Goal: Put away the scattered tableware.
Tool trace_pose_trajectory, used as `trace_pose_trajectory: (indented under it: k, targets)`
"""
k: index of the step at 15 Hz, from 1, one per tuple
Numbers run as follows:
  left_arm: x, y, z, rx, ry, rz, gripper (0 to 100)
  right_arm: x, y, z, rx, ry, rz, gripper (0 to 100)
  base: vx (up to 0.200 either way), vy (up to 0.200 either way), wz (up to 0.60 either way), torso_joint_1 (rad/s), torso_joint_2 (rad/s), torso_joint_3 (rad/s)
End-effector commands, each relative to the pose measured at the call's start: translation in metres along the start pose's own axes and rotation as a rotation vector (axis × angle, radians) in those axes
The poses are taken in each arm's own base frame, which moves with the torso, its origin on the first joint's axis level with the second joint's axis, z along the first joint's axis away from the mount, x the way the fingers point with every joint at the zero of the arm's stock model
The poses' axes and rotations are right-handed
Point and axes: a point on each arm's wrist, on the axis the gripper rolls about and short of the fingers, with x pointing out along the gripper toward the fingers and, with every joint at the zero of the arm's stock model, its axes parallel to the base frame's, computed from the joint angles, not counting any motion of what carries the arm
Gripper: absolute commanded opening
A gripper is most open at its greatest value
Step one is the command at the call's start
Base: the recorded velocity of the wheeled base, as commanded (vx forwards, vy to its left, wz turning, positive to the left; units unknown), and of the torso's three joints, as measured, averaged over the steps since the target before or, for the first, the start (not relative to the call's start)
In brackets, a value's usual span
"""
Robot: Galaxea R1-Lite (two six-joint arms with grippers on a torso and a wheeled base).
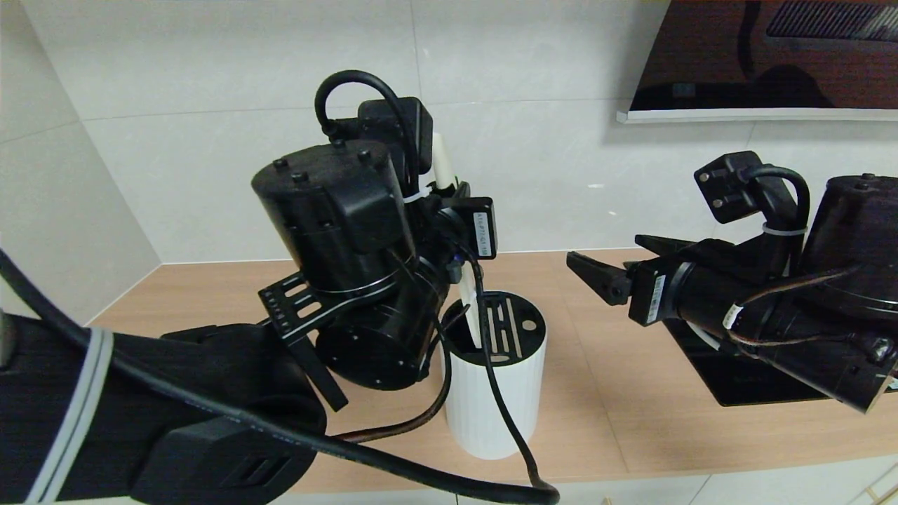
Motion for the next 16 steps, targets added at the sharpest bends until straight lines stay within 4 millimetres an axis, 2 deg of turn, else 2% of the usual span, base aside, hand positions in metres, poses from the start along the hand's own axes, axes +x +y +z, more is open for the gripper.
trace_pose_trajectory:
  k: [1,11,16]
  targets:
    - [0.004,-0.003,-0.013,0.019,0.024,0.001,0,0.001,0.000,-0.001,-0.001,0.004,0.000,100,0.000,0.000,0.00,0.000,0.00,0.000]
    - [0.006,-0.007,-0.057,0.087,0.105,-0.003,0,0.003,0.000,-0.006,-0.002,0.022,-0.001,100,0.000,0.000,0.00,0.000,0.00,0.000]
    - [0.006,-0.016,-0.075,0.096,0.122,-0.012,0,0.003,0.000,-0.007,-0.004,0.025,-0.001,100,0.000,0.000,0.00,0.000,0.00,0.000]
